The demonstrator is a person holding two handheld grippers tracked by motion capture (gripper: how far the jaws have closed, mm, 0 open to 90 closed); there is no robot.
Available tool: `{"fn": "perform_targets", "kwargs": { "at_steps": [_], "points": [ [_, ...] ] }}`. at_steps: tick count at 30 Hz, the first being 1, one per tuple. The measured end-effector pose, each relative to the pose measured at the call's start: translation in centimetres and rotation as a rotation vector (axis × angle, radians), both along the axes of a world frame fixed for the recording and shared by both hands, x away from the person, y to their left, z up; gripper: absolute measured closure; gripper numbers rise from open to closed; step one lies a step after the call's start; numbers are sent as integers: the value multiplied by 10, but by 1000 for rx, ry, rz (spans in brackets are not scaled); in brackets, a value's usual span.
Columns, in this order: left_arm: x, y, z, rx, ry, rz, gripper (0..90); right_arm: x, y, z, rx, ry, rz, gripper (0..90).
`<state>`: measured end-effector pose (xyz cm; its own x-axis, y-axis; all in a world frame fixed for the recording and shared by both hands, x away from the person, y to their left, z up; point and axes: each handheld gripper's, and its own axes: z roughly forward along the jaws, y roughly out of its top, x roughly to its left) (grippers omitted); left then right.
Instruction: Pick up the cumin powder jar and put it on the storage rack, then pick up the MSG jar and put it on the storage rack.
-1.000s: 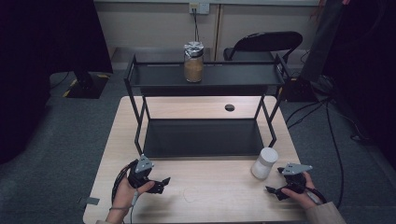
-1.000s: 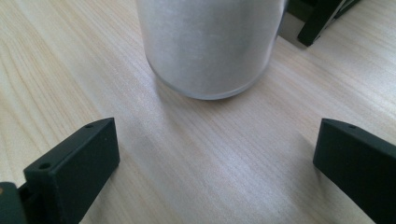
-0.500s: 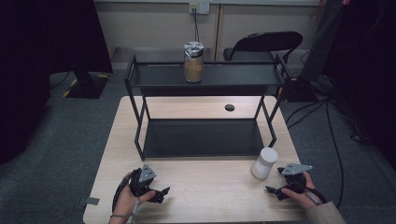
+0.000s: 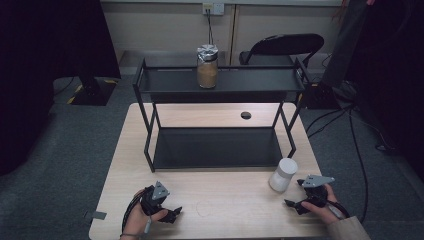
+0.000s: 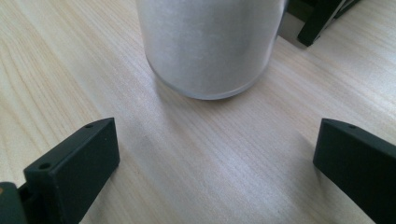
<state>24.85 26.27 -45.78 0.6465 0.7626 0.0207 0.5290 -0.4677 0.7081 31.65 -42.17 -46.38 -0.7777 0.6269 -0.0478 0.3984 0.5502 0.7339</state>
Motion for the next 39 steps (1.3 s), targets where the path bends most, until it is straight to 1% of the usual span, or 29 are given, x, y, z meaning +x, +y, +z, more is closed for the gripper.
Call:
{"fn": "perform_targets", "kwargs": {
  "at_steps": [7, 13, 18, 20, 25, 39],
  "points": [
    [0, -3, -1, 24, 0, -4, 24, 0, 0, 0, 0, 0, 0, 0],
    [0, -2, -3, 7, 7, 5, 16, 0, 0, 0, 0, 0, 0, 0],
    [-1, -1, -5, 4, -1, 2, 0, 0, 0, 0, 0, 0, 0, 0],
    [-2, 0, -7, -4, -9, 5, 0, 0, 0, 0, 0, 0, 0, 0],
    [-6, 3, -16, -36, -43, 5, 0, 0, 0, 0, 0, 0, 0, 0],
    [-6, 3, -16, -36, -43, 5, 0, 0, 0, 0, 0, 0, 0, 0]
  ]
}}
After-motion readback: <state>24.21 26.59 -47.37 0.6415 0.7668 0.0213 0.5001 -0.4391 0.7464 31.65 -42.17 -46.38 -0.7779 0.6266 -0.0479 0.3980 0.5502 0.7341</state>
